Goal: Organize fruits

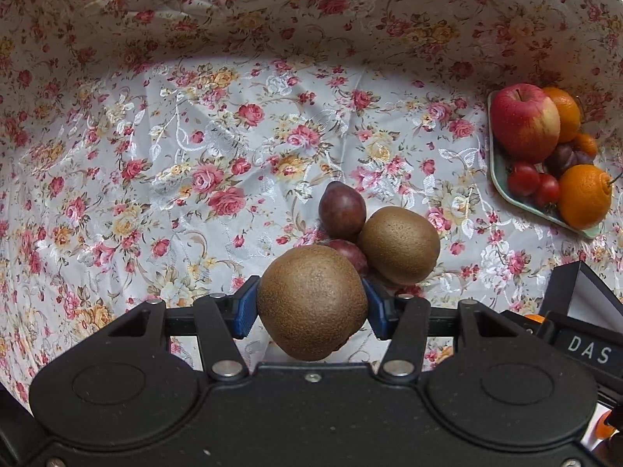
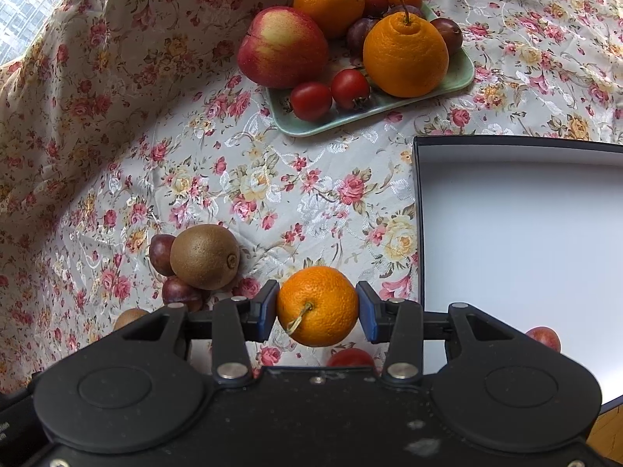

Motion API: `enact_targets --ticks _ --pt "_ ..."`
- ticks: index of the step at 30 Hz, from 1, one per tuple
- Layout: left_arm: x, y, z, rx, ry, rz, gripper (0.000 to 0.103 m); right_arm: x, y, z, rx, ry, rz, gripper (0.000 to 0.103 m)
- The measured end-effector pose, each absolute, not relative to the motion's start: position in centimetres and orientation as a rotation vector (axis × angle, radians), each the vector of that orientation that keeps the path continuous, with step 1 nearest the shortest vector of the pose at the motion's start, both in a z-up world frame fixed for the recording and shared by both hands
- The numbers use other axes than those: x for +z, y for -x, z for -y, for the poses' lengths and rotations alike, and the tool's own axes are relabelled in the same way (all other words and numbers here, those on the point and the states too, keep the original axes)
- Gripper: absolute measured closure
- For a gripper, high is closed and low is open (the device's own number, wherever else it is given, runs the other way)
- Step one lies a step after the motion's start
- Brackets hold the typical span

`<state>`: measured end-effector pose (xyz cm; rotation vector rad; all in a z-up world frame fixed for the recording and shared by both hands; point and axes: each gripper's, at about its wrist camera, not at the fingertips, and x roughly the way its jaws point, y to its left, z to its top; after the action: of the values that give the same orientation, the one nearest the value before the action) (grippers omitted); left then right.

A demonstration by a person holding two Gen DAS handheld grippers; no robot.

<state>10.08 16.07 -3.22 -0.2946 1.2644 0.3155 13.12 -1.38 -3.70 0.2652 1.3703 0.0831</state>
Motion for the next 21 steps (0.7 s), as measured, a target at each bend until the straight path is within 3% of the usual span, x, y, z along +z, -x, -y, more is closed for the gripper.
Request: enact_targets --ticks 21 --pt "0.9 -10.0 -6.2 0.108 0.189 -1.193 0.044 -2.0 -12.2 9.5 -0.043 -0.320 -1.299 0.058"
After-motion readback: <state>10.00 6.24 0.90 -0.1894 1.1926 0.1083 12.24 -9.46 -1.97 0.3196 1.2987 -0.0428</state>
